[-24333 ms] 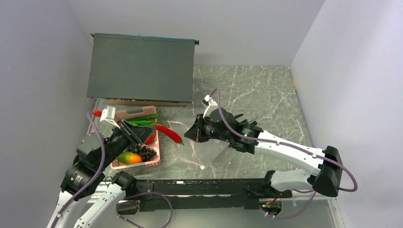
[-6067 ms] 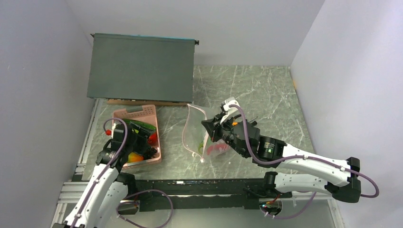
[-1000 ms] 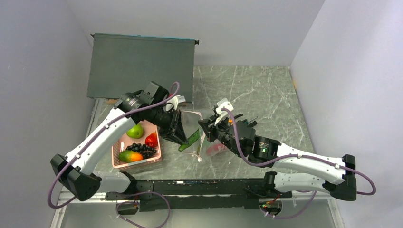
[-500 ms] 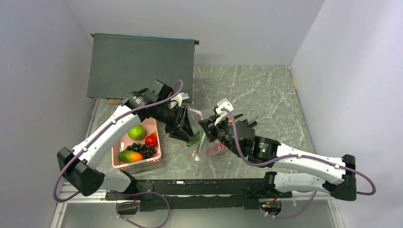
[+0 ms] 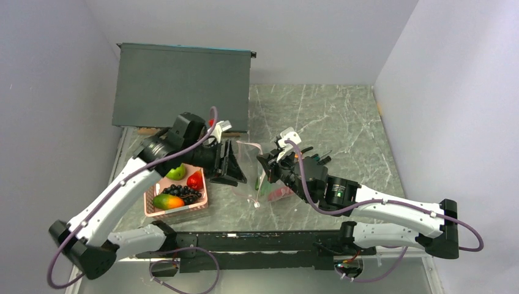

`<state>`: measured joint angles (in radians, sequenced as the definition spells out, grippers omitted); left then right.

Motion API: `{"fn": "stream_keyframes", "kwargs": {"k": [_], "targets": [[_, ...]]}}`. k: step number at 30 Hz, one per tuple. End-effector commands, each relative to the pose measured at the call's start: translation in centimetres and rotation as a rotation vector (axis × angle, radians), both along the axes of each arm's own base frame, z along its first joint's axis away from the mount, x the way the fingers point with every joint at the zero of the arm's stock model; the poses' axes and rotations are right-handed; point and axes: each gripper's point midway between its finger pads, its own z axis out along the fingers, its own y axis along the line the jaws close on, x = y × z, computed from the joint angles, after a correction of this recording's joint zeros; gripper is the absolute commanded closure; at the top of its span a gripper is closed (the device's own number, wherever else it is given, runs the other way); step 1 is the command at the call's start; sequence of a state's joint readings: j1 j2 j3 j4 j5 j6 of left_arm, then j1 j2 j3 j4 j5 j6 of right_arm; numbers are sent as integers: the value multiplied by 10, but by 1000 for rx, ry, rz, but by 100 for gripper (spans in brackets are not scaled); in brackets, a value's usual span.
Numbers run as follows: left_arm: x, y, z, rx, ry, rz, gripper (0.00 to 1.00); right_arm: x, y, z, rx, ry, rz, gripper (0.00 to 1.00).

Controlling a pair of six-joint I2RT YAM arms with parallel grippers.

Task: Place the food in the zip-top bag and seal the zipper
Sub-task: Place the fake vegetable in the zipper food storage bag, then pick up the fake fruit from the bin.

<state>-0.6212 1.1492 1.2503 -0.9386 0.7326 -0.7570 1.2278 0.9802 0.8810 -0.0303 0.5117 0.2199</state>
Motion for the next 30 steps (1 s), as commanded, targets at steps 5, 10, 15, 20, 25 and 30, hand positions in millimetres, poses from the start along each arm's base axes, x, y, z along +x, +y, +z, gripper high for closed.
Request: {"fn": "stream_keyframes", "kwargs": {"k": [5,10,15,20,25,30], "targets": [[5,30,51,-156,-360,204,33,5,-2,12,61,-15,-40,100],[11,78,30,37,-442,400,26,4,-2,8,54,-9,-39,100],[10,133,-16,270,-402,615,15,4,-6,10,63,-15,-45,100],[9,171,-57,412,-333,815,9,0,-8,13,84,-21,-28,100],[15,190,-91,497,-304,933,9,-3,-4,11,77,-29,9,100],[25,202,-112,527,-295,1059,10,-1,2,5,31,-30,16,100]]}}
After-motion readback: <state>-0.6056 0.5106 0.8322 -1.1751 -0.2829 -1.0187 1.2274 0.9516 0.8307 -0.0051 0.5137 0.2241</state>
